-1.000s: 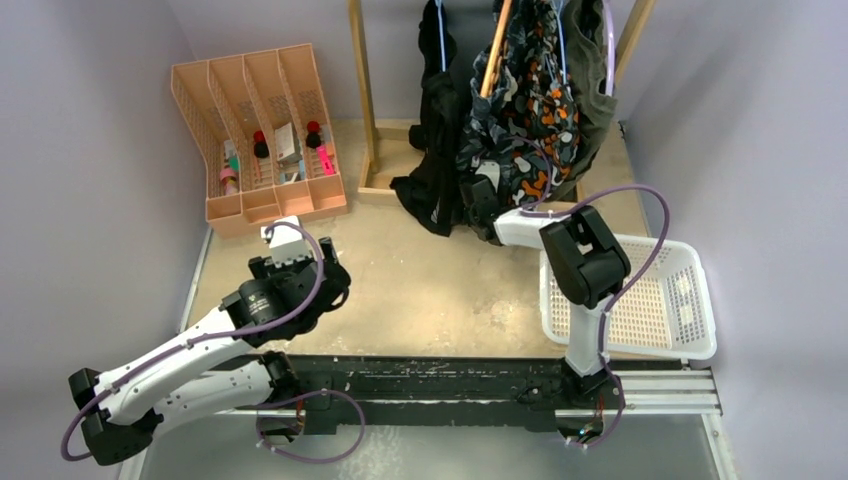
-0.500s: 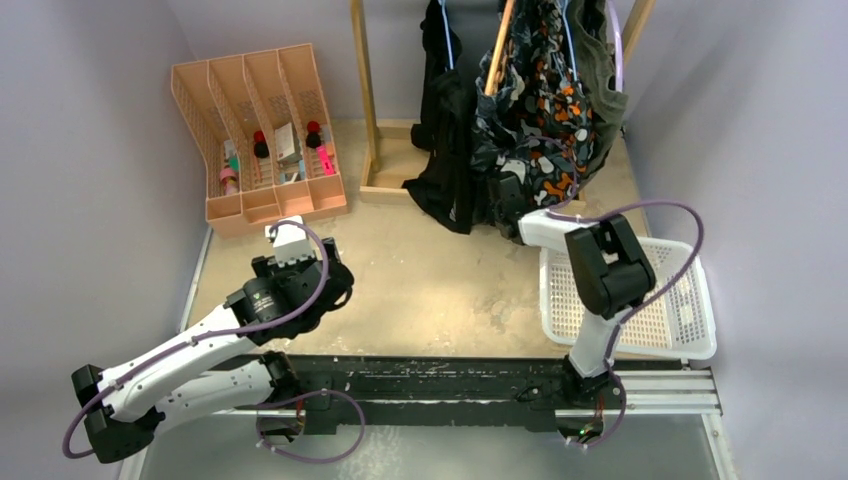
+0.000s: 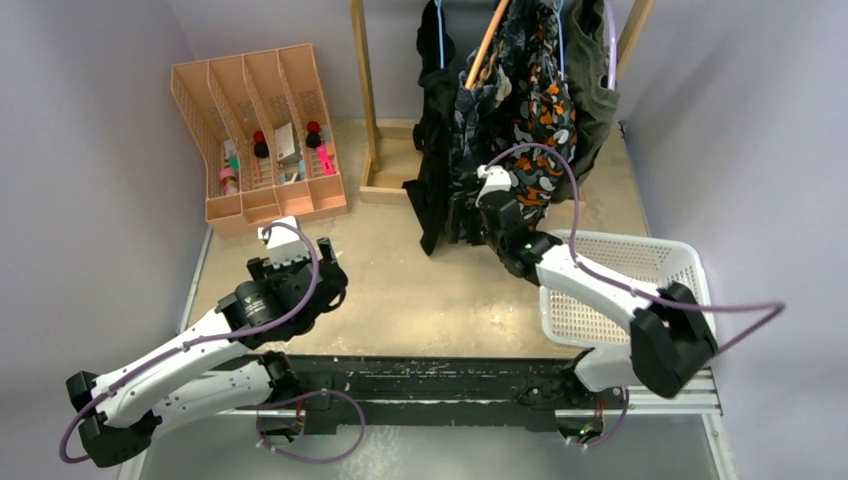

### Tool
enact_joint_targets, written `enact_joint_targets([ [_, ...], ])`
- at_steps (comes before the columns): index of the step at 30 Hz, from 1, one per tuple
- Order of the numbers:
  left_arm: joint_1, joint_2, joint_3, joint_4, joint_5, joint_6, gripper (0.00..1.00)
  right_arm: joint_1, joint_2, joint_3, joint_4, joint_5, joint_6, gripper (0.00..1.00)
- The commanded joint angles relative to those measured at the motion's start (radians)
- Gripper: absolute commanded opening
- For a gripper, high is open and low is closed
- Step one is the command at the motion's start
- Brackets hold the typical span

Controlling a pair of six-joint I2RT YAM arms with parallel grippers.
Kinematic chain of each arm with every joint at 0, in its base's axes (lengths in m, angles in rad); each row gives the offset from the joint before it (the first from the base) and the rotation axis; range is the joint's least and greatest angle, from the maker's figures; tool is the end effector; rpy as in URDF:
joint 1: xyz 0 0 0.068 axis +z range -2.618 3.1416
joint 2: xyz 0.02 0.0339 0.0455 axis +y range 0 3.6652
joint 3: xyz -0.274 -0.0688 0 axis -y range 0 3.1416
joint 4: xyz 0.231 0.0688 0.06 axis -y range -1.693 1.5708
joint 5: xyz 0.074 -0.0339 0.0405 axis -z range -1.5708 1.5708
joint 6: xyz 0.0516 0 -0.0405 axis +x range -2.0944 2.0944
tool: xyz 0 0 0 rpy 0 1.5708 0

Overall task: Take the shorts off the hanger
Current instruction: Move the clothes rod to the center of the board, then pick up the hanger from the clothes rod.

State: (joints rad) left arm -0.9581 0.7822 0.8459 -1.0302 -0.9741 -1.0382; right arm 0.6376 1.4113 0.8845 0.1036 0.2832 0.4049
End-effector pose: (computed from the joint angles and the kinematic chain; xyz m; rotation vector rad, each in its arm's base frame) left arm 0.0987 -0.0662 0.2965 -0.4150 2.0095 0.0506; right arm 0.2649 0.1783 0.2690 -0.0489 1.9969 0.3943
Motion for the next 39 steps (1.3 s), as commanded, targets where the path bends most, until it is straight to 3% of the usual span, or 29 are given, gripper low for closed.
enact_joint_targets([
  [1, -0.001, -0.005, 0.017, -0.002, -0.036, -0.024, 1.0, 0.058, -0.189, -0.014, -0.083, -0.115, 0.066, 0.9],
  [5, -0.002, 0.014, 0.023, -0.012, -0.041, -0.031, 1.0, 0.13, -0.304, 0.062, -0.17, -0.204, 0.088, 0.89],
  [10, -0.002, 0.028, 0.025, -0.013, -0.041, -0.031, 1.0, 0.198, -0.349, 0.269, -0.259, -0.192, 0.078, 0.84],
  [17, -0.002, 0.035, 0.025, -0.013, -0.049, -0.032, 1.0, 0.221, -0.157, 0.66, -0.409, -0.049, -0.032, 0.8],
  [27, -0.002, 0.045, 0.026, -0.021, -0.048, -0.038, 1.0, 0.223, 0.132, 1.249, -0.563, 0.365, -0.233, 0.76],
  [33, -0.002, 0.052, 0.027, -0.02, -0.046, -0.038, 1.0, 0.22, 0.295, 1.506, -0.593, 0.425, -0.366, 0.8],
  [39, -0.002, 0.057, 0.028, -0.024, -0.048, -0.039, 1.0, 0.141, 0.417, 1.642, -0.655, 0.263, -0.324, 0.73],
])
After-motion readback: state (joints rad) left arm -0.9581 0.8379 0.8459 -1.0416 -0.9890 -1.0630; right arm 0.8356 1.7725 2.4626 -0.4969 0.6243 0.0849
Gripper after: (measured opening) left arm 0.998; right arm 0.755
